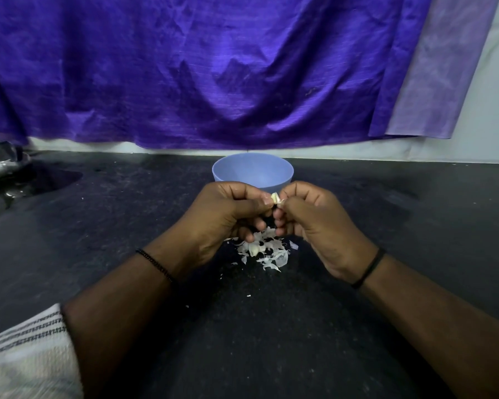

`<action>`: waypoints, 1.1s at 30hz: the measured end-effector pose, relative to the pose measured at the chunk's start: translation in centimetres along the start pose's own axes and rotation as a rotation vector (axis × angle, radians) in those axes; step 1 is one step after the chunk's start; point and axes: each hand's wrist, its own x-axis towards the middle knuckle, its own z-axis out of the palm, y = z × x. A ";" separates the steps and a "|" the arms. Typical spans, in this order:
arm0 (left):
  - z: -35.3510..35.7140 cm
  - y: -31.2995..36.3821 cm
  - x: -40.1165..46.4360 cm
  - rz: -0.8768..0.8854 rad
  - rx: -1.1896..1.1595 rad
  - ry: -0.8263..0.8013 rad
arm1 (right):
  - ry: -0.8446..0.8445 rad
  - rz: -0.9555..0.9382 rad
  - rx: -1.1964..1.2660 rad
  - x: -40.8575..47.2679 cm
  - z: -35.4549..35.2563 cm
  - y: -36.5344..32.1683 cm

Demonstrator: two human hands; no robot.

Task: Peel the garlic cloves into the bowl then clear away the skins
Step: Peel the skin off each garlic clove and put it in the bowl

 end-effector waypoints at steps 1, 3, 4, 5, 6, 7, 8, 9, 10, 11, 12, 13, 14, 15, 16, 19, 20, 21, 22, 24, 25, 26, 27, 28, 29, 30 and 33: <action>0.0 0.0 0.0 0.026 0.036 0.013 | -0.001 -0.017 -0.037 0.0 0.0 0.1; 0.1 -0.2 0.0 0.092 0.146 0.055 | 0.014 -0.080 -0.171 0.0 -0.1 0.3; 0.1 -0.4 0.0 0.118 0.199 0.075 | 0.029 -0.114 -0.253 0.0 -0.2 0.4; 0.1 -0.5 0.1 0.134 0.237 0.085 | 0.043 -0.141 -0.320 0.0 -0.2 0.5; 0.1 -0.5 0.1 0.142 0.258 0.089 | 0.053 -0.163 -0.361 0.0 -0.2 0.6; 0.1 -0.5 0.2 0.144 0.268 0.088 | 0.056 -0.182 -0.380 0.0 -0.2 0.6; 0.1 -0.5 0.1 0.147 0.277 0.084 | 0.057 -0.199 -0.393 0.0 -0.2 0.6; 0.1 -0.5 0.1 0.153 0.290 0.078 | 0.058 -0.215 -0.409 -0.1 -0.2 0.6; 0.1 -0.5 0.1 0.160 0.310 0.074 | 0.057 -0.228 -0.431 -0.1 -0.2 0.6; 0.1 -0.5 0.0 0.171 0.337 0.072 | 0.053 -0.240 -0.455 -0.1 -0.3 0.6; 0.1 -0.5 0.0 0.186 0.369 0.072 | 0.048 -0.252 -0.476 -0.1 -0.3 0.7; 0.2 -0.5 0.0 0.200 0.401 0.070 | 0.043 -0.263 -0.492 -0.1 -0.4 0.8; 0.1 -0.5 0.1 0.211 0.427 0.068 | 0.036 -0.271 -0.502 0.0 -0.4 0.8; 0.0 -0.6 0.1 0.216 0.444 0.064 | 0.033 -0.274 -0.507 0.0 -0.5 0.9; 0.0 -0.6 0.2 0.220 0.455 0.061 | 0.033 -0.273 -0.506 0.0 -0.5 0.9; 0.0 -0.7 0.2 0.232 0.469 0.054 | 0.048 -0.250 -0.472 0.1 -0.4 0.8; 0.0 -0.7 0.2 0.232 0.463 0.051 | 0.052 -0.240 -0.464 0.1 -0.4 0.8; 0.0 -0.7 0.2 0.225 0.449 0.051 | 0.054 -0.230 -0.456 0.1 -0.4 0.8; 0.0 -0.8 0.2 0.213 0.427 0.052 | 0.057 -0.220 -0.440 0.2 -0.4 0.8; 0.1 -0.8 0.3 0.181 0.358 0.058 | 0.072 -0.201 -0.396 0.2 -0.5 0.8; 0.1 -0.8 0.3 0.165 0.320 0.061 | 0.088 -0.189 -0.376 0.2 -0.5 0.8; 0.1 -0.7 0.4 0.152 0.288 0.064 | 0.103 -0.182 -0.366 0.2 -0.6 0.8; 0.1 -0.7 0.4 0.141 0.262 0.072 | 0.118 -0.187 -0.375 0.2 -0.7 0.8; 0.0 -0.6 0.4 0.132 0.237 0.087 | 0.132 -0.206 -0.399 0.2 -0.9 0.8; -0.1 -0.5 0.4 0.128 0.213 0.106 | 0.144 -0.236 -0.429 0.2 -1.0 0.8; -0.1 -0.5 0.4 0.125 0.188 0.124 | 0.150 -0.265 -0.457 0.1 -1.0 0.8; -0.4 -0.3 0.5 0.097 0.100 0.158 | 0.149 -0.328 -0.554 -0.1 -1.0 0.8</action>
